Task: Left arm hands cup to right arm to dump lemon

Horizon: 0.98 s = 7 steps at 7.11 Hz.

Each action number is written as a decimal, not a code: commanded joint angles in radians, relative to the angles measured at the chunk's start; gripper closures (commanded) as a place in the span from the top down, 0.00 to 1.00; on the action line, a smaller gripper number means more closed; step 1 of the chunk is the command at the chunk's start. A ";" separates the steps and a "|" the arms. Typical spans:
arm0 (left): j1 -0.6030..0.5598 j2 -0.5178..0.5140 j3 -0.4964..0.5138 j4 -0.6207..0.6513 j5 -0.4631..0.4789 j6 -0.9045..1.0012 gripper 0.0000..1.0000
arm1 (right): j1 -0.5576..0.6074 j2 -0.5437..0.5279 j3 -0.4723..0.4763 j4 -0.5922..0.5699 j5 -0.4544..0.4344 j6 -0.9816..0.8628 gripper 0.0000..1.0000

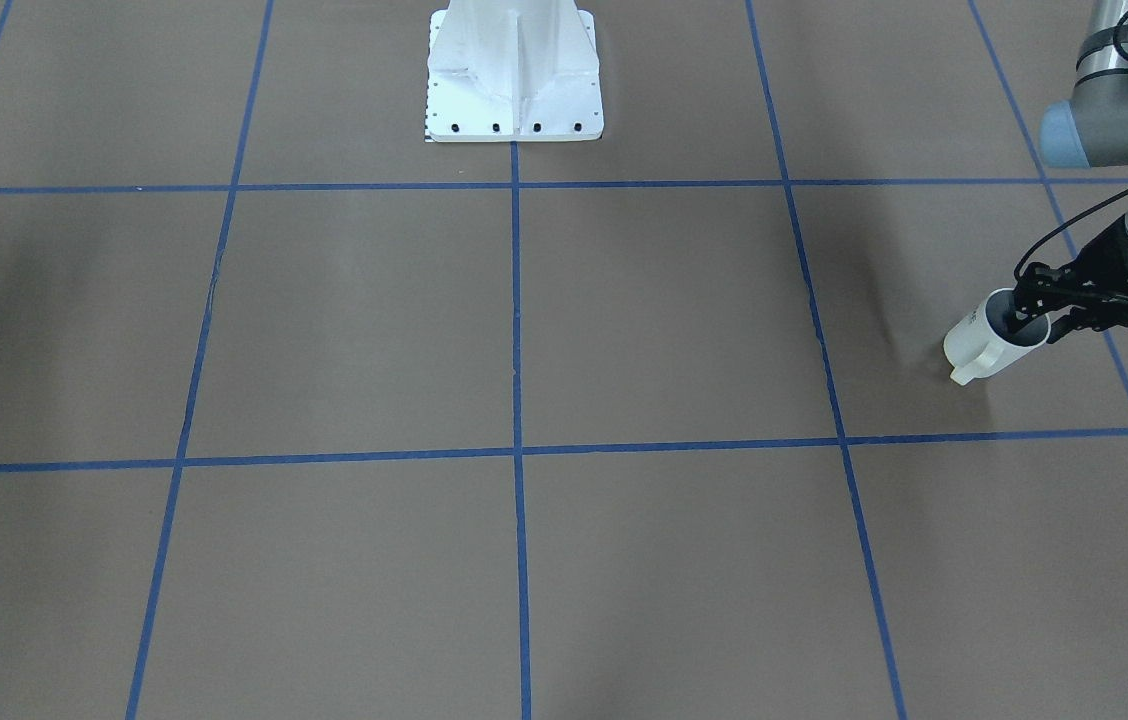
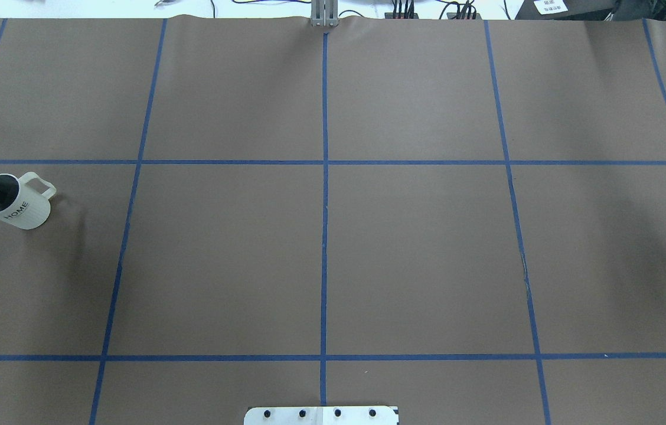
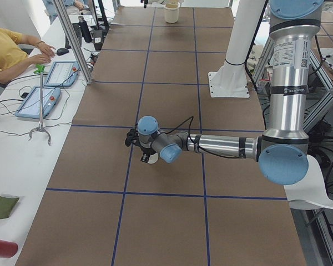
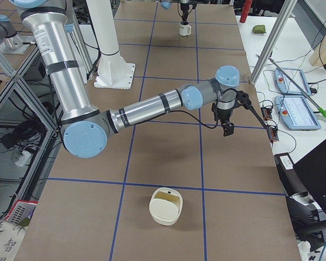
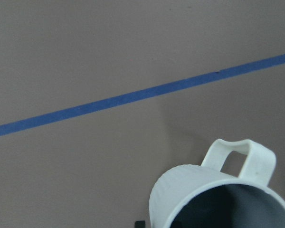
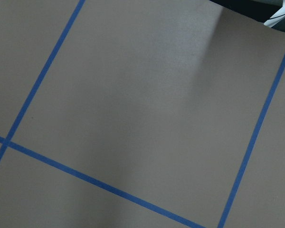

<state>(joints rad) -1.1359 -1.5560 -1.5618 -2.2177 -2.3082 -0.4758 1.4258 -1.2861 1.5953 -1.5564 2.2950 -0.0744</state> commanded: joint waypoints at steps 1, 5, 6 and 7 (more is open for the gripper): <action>-0.083 -0.009 -0.015 0.048 -0.045 0.002 1.00 | 0.018 -0.015 -0.003 -0.019 0.011 -0.024 1.00; -0.268 -0.022 -0.168 0.442 -0.045 0.354 1.00 | 0.077 -0.123 -0.006 -0.033 -0.026 -0.028 1.00; -0.356 -0.036 -0.194 0.570 -0.043 0.508 1.00 | 0.128 -0.154 -0.005 -0.022 -0.019 -0.047 1.00; -0.408 -0.036 -0.184 0.623 -0.043 0.610 1.00 | 0.166 -0.151 -0.005 -0.034 -0.012 -0.094 1.00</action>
<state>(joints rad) -1.4602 -1.5858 -1.7352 -1.7101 -2.3523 -0.0265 1.5400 -1.4227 1.5905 -1.5837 2.2786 -0.1258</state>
